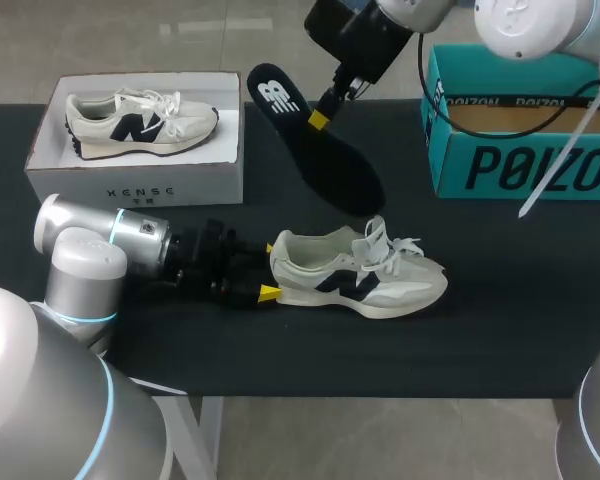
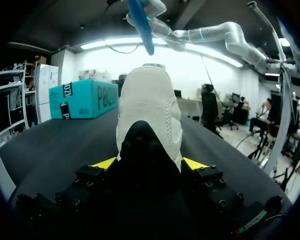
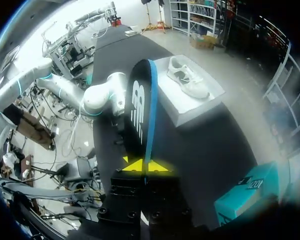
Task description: Take the shoe out of the shoebox, open the shoe tongue, remove and reinsert the insole, then place the shoe into the shoebox
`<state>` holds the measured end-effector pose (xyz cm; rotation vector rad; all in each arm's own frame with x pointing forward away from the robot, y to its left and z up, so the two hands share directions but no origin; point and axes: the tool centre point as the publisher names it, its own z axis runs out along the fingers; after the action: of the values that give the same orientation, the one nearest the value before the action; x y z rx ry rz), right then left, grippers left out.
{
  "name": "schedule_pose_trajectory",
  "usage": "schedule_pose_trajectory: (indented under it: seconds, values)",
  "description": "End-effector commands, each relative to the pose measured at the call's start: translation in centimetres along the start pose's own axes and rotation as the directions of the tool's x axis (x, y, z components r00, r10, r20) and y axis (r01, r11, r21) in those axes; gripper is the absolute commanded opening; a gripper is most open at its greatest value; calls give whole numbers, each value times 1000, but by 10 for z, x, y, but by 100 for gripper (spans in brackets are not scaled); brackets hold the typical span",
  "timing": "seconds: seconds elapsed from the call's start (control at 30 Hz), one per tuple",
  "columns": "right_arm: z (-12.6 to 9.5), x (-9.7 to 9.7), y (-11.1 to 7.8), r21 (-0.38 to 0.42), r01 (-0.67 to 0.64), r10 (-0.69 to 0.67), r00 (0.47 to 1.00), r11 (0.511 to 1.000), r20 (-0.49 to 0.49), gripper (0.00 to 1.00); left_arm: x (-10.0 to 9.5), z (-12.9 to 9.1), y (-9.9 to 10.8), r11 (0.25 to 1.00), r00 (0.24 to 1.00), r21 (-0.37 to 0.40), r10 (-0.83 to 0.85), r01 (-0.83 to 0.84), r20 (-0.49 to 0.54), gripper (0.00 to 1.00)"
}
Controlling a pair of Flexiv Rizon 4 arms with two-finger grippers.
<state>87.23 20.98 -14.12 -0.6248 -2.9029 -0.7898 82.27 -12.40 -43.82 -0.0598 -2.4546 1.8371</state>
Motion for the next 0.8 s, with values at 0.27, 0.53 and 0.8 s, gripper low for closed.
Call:
schedule_pose_trajectory:
  seconds: [0.27,0.53,0.8]
  values:
    - [-77,81,-44,-321,-52,46,999,946,-27,0,0,4,5,1000,1000,0,-1,1,1,0]
    - [-98,115,-64,-457,-96,87,995,885,-39,0,0,4,5,1000,1000,0,-1,1,1,0]
    - [-105,135,-54,-532,-95,76,995,841,-58,0,0,4,5,1000,1000,0,-1,1,1,0]
